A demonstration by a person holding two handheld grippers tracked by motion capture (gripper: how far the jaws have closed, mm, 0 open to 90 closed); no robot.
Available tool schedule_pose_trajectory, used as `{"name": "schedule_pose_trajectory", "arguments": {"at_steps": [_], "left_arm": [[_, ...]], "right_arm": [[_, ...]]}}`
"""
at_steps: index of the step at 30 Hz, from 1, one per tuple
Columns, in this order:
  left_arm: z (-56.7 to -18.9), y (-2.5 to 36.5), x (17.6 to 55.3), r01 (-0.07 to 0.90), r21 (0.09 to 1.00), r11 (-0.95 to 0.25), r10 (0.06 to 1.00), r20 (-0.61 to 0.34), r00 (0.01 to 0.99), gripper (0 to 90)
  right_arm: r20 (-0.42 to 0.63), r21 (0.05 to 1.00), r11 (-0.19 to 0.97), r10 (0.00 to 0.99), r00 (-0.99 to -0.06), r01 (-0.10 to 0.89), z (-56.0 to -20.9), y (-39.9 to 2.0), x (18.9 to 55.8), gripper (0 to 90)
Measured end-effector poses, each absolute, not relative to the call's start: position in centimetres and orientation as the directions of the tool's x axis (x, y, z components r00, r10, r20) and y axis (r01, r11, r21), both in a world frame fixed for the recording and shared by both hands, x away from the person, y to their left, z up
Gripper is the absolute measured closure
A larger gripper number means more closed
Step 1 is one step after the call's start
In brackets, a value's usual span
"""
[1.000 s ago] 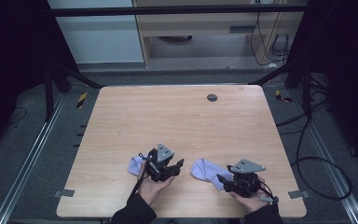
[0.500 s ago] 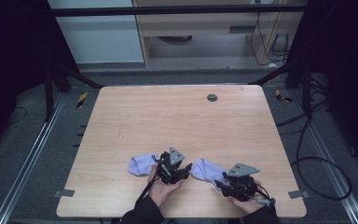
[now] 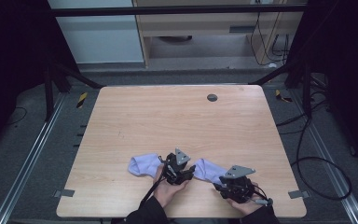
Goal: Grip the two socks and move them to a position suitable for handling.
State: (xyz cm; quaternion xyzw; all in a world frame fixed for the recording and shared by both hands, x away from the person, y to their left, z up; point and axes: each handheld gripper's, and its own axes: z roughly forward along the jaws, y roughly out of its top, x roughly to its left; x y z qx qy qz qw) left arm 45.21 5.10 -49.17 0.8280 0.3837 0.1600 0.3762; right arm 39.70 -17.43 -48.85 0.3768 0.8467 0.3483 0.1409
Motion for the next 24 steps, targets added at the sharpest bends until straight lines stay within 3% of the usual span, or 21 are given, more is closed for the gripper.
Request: {"name": "schedule_pose_trajectory", "arguments": {"at_steps": [12, 24], "left_arm": [[-49.82, 4.48, 45.27, 0.526, 0.729, -0.438, 0.750, -0.026, 0.661, 70.2], [-49.95, 4.24, 45.27, 0.537, 0.721, -0.438, 0.743, -0.046, 0.667, 84.3]], "right_arm": [[0.019, 0.666, 0.500, 0.731, -0.682, 0.554, -49.37, -17.20, 39.82, 68.8], [0.042, 0.668, 0.480, 0.738, -0.673, 0.569, -49.18, -17.28, 40.01, 84.0]]}}
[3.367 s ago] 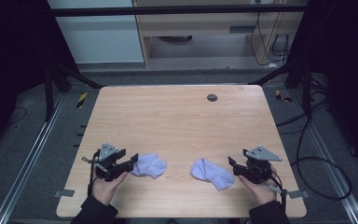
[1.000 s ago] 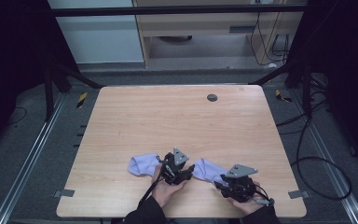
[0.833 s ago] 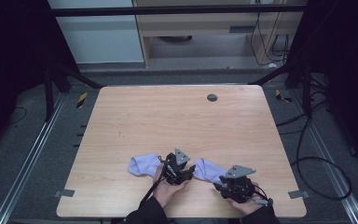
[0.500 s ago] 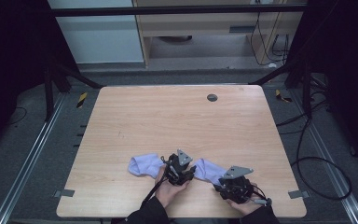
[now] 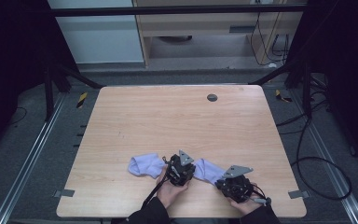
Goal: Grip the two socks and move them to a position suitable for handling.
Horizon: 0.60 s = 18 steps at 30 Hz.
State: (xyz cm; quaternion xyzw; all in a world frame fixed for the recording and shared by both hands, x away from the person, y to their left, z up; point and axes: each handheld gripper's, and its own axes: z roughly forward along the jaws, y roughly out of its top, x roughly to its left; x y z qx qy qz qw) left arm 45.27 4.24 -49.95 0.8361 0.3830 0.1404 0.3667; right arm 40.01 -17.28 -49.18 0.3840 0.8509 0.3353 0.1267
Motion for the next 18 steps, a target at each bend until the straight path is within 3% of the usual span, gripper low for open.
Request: {"name": "schedule_pose_trajectory", "arguments": {"at_steps": [7, 18], "left_arm": [[-50.0, 4.3, 45.3, 0.532, 0.723, -0.441, 0.736, -0.049, 0.676, 88.0], [-50.0, 4.2, 45.4, 0.520, 0.722, -0.456, 0.726, -0.036, 0.687, 88.5]], "right_arm": [[0.082, 0.744, 0.386, 0.757, -0.648, 0.545, -47.9, -17.9, 40.0, 84.2], [0.108, 0.814, 0.201, 0.869, -0.482, 0.545, -46.9, -19.1, 42.3, 84.0]]}}
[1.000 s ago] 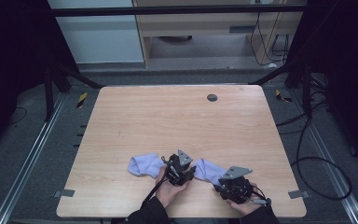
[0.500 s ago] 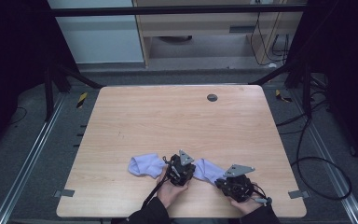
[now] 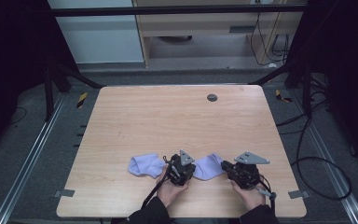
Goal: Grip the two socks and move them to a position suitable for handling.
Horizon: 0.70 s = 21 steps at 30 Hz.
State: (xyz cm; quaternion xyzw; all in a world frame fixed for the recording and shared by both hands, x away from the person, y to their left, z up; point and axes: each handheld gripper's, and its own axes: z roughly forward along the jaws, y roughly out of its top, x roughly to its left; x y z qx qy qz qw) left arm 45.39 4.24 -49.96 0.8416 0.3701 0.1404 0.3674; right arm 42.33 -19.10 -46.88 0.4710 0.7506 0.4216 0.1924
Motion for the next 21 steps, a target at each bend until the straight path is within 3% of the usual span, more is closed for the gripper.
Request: {"name": "schedule_pose_trajectory", "arguments": {"at_steps": [11, 15, 21], "left_arm": [[-50.0, 4.2, 45.5, 0.519, 0.725, -0.453, 0.726, -0.039, 0.687, 88.6], [-49.9, 4.2, 45.6, 0.519, 0.724, -0.455, 0.724, -0.038, 0.689, 88.5], [-50.0, 4.2, 45.5, 0.518, 0.728, -0.449, 0.725, -0.042, 0.688, 88.5]], "right_arm": [[0.081, 0.801, 0.152, 0.930, -0.357, 0.578, -47.3, -21.3, 44.0, 82.5], [0.009, 0.791, 0.193, 0.945, -0.326, 0.581, -47.6, -21.7, 44.6, 74.1], [-0.013, 0.798, 0.206, 0.946, -0.325, 0.566, -47.6, -22.6, 44.6, 66.0]]}}
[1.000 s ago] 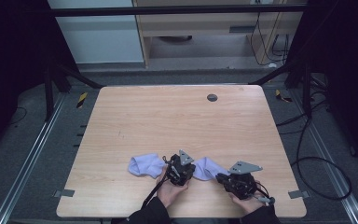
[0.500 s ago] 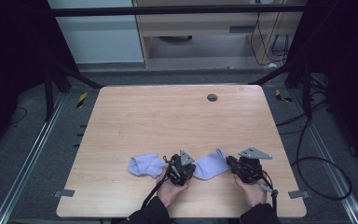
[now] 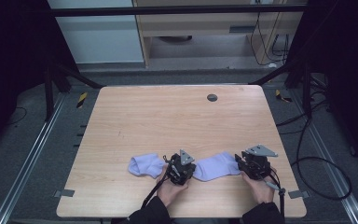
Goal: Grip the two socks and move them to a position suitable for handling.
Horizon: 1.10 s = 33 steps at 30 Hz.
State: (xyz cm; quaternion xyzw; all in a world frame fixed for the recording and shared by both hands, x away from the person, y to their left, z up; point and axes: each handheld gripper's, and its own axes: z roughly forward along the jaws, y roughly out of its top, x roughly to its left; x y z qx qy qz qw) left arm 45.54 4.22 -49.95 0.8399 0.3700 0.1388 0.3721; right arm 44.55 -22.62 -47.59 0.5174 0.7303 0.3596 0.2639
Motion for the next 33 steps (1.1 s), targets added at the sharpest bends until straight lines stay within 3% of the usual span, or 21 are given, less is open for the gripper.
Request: {"name": "schedule_pose_trajectory", "arguments": {"at_steps": [11, 14, 19, 29, 33], "left_arm": [[-50.0, 4.2, 45.6, 0.519, 0.728, -0.448, 0.727, -0.042, 0.685, 88.5], [-50.0, 4.2, 45.7, 0.521, 0.729, -0.444, 0.727, -0.046, 0.685, 88.5], [-50.0, 4.2, 45.9, 0.524, 0.729, -0.441, 0.731, -0.048, 0.681, 88.5], [-50.0, 3.8, 46.3, 0.519, 0.738, -0.432, 0.733, -0.049, 0.679, 87.9], [-49.3, 4.4, 46.3, 0.508, 0.757, -0.411, 0.729, -0.062, 0.682, 79.6]], "right_arm": [[0.010, 0.737, 0.251, 0.925, -0.381, 0.628, -49.3, -22.9, 45.9, 65.5], [0.003, 0.726, 0.261, 0.924, -0.383, 0.636, -49.5, -22.8, 46.2, 69.6], [0.003, 0.703, 0.269, 0.925, -0.381, 0.658, -49.0, -22.9, 45.7, 86.5], [-0.025, 0.690, 0.278, 0.932, -0.362, 0.668, -48.4, -23.3, 43.8, 86.3], [-0.021, 0.717, 0.262, 0.935, -0.355, 0.647, -48.2, -23.3, 43.5, 75.3]]}}
